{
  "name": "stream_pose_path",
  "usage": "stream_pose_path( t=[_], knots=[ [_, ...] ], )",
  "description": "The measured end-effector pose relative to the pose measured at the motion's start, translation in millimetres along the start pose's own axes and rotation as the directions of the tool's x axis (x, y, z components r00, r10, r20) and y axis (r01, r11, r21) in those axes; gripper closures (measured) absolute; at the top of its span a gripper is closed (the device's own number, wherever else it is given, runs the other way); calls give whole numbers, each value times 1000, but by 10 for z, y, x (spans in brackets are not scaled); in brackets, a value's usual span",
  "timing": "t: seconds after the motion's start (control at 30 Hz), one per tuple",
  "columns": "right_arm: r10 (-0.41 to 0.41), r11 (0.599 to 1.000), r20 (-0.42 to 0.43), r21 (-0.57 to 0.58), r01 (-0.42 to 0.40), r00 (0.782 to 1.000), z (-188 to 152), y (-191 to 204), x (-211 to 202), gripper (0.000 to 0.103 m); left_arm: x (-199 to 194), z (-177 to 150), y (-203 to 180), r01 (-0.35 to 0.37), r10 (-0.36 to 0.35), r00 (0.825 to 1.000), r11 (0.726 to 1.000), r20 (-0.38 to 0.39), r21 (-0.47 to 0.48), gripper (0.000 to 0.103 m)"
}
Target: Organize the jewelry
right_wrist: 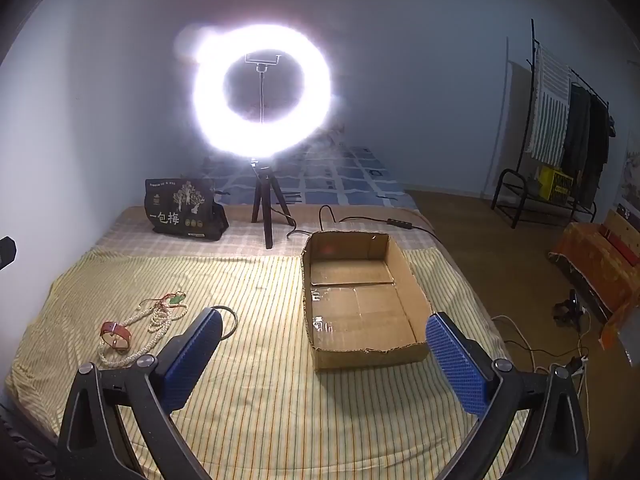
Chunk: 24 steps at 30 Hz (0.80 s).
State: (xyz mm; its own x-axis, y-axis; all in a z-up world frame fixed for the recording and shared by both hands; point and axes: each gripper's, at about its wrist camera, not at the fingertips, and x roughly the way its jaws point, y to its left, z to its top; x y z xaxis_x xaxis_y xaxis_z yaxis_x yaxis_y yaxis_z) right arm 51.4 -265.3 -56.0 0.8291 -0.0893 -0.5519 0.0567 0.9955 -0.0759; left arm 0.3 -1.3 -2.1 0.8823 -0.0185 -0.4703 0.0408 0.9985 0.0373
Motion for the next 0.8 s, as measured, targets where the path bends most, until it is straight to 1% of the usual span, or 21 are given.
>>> stream_pose_path(
  t=[0.8],
  knots=[
    [-1, 1000, -11, 1, 1, 1000, -1, 22, 24, 0, -13, 48, -18, 3, -3, 1000, 1000, 3, -3, 0]
  ],
)
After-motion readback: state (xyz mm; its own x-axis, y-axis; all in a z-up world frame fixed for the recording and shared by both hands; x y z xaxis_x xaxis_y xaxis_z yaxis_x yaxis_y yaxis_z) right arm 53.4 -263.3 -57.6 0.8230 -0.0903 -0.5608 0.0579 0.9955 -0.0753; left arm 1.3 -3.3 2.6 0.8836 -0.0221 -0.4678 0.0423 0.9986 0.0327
